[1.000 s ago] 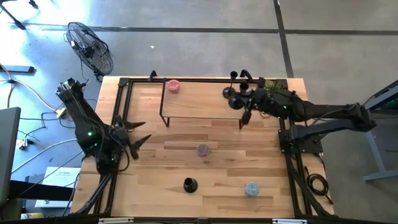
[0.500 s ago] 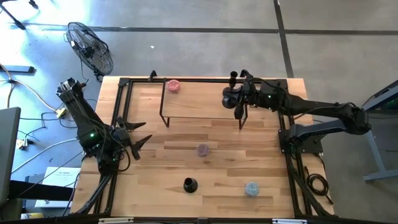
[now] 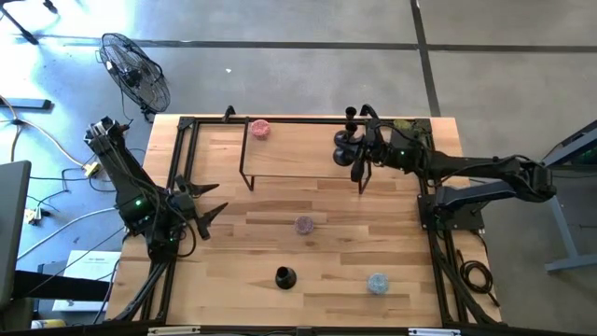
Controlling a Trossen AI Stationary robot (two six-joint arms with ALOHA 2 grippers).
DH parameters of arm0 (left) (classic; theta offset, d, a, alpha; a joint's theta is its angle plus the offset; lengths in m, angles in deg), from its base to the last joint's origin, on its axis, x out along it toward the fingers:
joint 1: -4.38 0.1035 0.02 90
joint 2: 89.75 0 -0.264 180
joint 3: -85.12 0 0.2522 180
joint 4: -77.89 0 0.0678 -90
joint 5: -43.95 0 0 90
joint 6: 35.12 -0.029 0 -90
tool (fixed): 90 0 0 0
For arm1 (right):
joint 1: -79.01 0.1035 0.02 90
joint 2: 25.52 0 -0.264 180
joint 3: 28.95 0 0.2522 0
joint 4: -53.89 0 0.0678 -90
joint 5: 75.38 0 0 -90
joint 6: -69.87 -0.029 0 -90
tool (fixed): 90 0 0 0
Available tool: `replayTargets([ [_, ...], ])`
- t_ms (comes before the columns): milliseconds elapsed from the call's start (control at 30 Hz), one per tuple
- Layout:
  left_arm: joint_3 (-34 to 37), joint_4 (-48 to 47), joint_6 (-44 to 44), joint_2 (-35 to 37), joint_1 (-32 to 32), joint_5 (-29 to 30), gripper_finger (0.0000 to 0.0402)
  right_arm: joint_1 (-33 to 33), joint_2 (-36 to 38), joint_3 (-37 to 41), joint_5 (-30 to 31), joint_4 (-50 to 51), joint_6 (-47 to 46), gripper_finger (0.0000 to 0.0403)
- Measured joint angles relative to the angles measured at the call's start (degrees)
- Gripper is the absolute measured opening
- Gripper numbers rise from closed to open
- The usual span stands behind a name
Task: Pick & Place candle stick holders
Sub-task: Put the left black candle holder on the shelf
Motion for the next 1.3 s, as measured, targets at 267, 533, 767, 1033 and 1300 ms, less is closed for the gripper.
replayTargets([
  [267, 0.0, 0.5, 0.4, 0.0, 0.0, -1.3, 0.0269, 0.0, 0.0, 0.1, 2.6, 2.6, 0.1, 0.0000],
  [533, 0.0, 0.4, 1.3, -0.3, 0.0, -1.5, 0.0269, 0.0, -0.1, 0.1, 1.9, 3.0, 0.7, 0.0000],
  [767, 0.0, 0.4, 1.3, -0.3, 0.0, -1.8, 0.0269, 0.0, -0.1, 3.9, 1.3, -3.3, 0.6, 0.0000],
  [1033, 0.0, 0.5, 1.4, -0.3, 0.0, -1.7, 0.0269, -0.4, -0.1, 6.3, 0.6, -7.7, 1.5, 0.0000],
  [1300, 0.0, 0.5, 1.5, -0.3, 0.0, -1.7, 0.0269, -1.8, -0.1, 6.4, 1.4, -5.4, 1.2, 0.0000],
])
